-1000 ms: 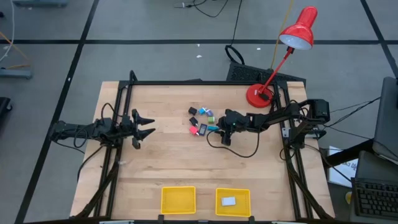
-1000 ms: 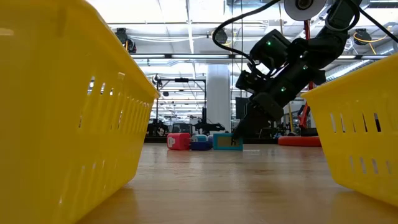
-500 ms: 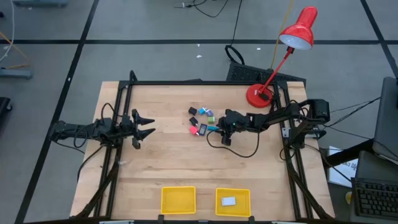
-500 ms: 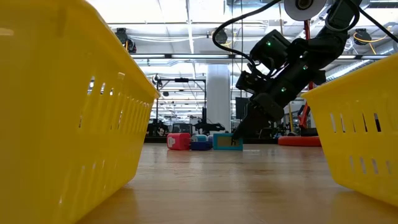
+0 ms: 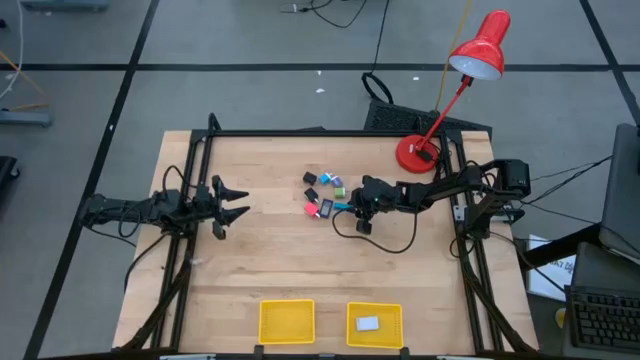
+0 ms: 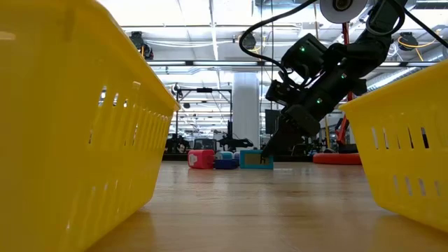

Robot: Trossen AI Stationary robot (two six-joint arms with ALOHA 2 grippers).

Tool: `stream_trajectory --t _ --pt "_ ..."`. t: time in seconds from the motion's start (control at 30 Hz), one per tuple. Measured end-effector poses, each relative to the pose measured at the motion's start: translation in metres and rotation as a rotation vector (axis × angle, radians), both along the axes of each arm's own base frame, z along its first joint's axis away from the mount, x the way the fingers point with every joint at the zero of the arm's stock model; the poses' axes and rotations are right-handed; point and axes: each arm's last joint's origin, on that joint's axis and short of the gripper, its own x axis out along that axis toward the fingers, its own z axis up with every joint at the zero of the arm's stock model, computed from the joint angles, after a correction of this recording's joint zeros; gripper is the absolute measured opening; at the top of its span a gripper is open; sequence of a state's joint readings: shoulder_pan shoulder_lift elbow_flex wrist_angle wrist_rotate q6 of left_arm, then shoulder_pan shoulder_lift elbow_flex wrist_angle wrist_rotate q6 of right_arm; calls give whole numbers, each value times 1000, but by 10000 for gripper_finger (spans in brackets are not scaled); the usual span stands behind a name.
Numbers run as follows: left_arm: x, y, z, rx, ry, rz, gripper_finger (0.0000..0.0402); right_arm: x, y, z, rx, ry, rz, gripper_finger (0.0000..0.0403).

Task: Pick & Place Office items
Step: Put the blue digital clock into the right yellow bin

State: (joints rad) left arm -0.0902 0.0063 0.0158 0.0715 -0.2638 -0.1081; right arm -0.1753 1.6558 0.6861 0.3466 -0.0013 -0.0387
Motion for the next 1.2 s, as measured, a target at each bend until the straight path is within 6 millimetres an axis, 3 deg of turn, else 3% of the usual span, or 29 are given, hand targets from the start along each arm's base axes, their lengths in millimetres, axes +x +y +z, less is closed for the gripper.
stream_trajectory --t 0.57,0.8,1.2 --pt "0 0 0 0 0 0 212 0 0 2 -28 -7 26 61" --pt "0 0 0 0 0 0 212 -3 9 23 -40 -69 55 60" --pt "0 0 0 0 0 0 212 -20 47 65 -49 -145 185 59"
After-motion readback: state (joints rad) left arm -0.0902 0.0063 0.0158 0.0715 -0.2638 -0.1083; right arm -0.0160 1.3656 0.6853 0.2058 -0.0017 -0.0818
